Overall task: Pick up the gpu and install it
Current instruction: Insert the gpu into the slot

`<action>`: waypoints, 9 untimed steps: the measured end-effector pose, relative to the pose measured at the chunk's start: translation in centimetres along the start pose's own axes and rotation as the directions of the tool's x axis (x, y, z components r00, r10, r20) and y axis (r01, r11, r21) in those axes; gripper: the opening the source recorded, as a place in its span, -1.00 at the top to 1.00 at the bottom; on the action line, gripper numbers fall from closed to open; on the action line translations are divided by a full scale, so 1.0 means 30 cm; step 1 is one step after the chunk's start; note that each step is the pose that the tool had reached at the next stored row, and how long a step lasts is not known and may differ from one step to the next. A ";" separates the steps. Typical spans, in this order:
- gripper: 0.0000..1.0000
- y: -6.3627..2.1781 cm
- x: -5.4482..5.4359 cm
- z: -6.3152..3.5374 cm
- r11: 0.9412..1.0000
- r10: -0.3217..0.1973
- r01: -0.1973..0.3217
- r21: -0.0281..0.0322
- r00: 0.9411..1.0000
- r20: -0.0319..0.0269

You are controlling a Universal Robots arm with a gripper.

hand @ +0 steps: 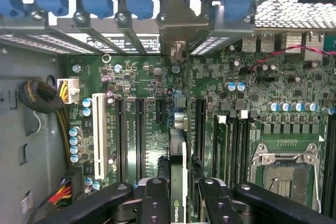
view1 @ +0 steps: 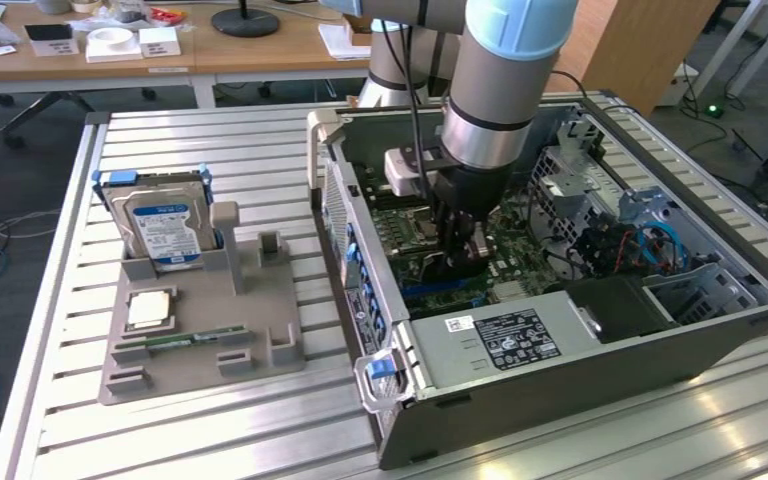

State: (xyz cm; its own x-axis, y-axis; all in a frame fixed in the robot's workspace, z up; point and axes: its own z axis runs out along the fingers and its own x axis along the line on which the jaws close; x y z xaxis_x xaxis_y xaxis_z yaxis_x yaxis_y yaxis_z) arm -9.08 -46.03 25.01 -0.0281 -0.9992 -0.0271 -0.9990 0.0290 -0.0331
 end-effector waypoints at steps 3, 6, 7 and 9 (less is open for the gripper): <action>0.47 0.001 -0.002 0.001 1.000 0.002 -0.002 0.000 1.000 0.000; 0.47 0.001 -0.004 0.001 1.000 0.002 -0.002 0.000 1.000 0.000; 0.47 0.001 -0.004 0.001 1.000 0.002 -0.002 0.000 1.000 0.000; 0.47 0.003 -0.004 0.002 1.000 0.002 -0.002 0.001 1.000 0.000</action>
State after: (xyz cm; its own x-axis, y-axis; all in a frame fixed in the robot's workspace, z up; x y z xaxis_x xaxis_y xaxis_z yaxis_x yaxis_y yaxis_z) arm -9.16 -45.90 24.94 -0.0304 -0.9992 -0.0275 -0.9989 0.0313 -0.0339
